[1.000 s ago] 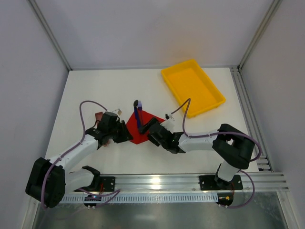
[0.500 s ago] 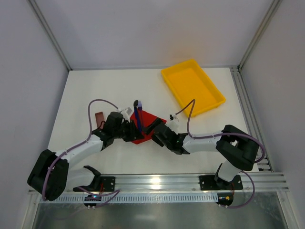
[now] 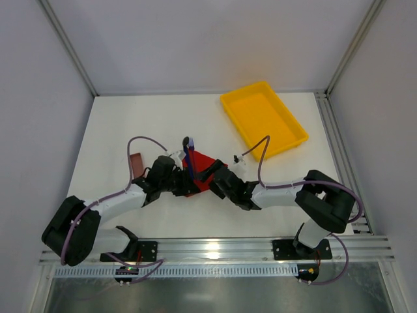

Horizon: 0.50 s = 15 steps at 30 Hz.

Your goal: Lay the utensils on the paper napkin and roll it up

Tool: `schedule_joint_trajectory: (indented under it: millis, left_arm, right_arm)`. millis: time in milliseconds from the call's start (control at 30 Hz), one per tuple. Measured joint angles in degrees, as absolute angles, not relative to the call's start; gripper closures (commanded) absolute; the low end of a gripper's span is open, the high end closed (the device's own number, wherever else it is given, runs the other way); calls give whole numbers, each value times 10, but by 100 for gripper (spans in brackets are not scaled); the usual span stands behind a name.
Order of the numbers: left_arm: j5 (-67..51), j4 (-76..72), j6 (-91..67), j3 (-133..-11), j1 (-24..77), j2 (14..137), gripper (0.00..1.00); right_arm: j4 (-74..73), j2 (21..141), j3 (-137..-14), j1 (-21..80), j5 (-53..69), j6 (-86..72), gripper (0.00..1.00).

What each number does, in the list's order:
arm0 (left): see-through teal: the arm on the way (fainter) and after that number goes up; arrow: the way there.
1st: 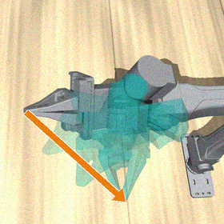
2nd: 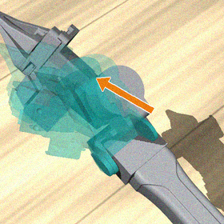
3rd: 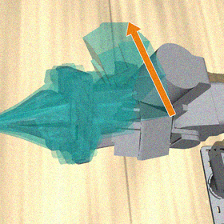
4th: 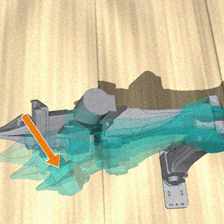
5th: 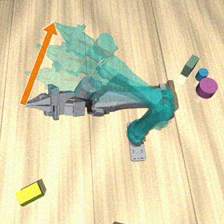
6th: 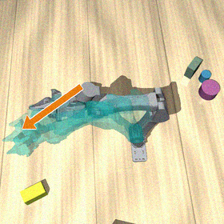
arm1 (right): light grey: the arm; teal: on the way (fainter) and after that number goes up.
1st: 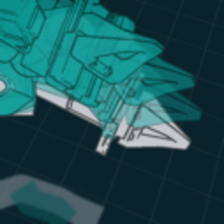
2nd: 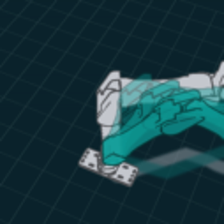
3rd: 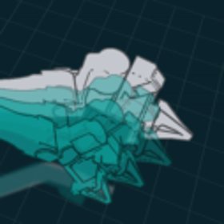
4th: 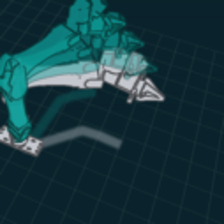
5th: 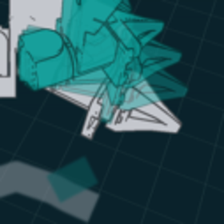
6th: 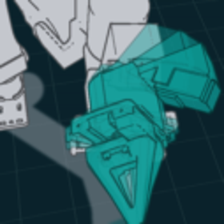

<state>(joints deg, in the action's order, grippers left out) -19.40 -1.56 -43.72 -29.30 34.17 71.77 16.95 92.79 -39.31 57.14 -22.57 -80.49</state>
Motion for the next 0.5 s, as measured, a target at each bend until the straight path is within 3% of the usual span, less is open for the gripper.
schedule_joint_trajectory:
  millis: [233,400,500]
  left_arm:
    - [-175,-26,-435,-302,342,794,80]
    - [-160,-25,-433,-328,343,806,79]
    - [-154,-25,-430,-348,343,816,79]
  right_arm:
    - [178,889,-360,560,-210,-761,15]
    - [178,851,-356,496,-110,-633,44]
    - [186,863,-366,449,-33,-548,53]
